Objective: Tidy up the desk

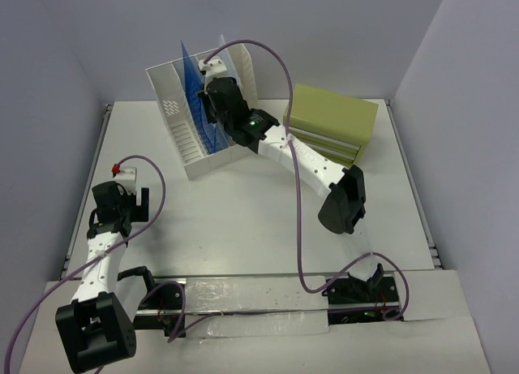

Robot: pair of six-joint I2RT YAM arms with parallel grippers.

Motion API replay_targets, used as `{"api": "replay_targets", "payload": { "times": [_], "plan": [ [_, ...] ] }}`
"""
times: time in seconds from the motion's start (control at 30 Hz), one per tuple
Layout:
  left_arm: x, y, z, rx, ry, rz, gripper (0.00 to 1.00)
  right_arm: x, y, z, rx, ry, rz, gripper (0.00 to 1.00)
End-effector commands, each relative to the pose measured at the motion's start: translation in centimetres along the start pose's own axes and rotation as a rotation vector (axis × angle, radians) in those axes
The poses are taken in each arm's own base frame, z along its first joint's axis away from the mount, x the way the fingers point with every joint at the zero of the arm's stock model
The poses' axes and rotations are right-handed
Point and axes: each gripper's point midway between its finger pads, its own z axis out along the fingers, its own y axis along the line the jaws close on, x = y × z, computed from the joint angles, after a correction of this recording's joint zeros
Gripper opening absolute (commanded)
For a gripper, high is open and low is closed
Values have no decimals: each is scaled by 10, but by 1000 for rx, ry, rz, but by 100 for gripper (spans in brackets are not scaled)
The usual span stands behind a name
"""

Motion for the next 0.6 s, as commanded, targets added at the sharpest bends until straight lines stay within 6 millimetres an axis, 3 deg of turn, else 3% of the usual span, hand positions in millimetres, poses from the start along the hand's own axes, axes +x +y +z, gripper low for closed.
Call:
{"api": "replay_targets", "payload": {
  "times": [0.0,0.07,0.1,0.2,0.27,0.4,0.57],
  "plan": [
    [-17,3,-2,5,-48,4,99,-4,-5,-3,11,9,6,0],
    [-17,3,-2,4,-48,4,99,2,-3,3,4,21,2,0],
    [-17,3,-2,5,-49,4,99,5,0,7,-3,28,0,9],
    [-18,4,-3,2,-52,2,99,12,7,14,-37,43,-5,46],
    [-18,3,-3,3,-52,3,99,10,7,12,-41,40,-7,56],
    [-17,3,-2,1,-47,3,99,-4,-1,0,-20,3,-9,67],
    [-17,3,-2,1,-47,2,99,-27,-2,-32,-59,-37,-9,76]
  ]
}}
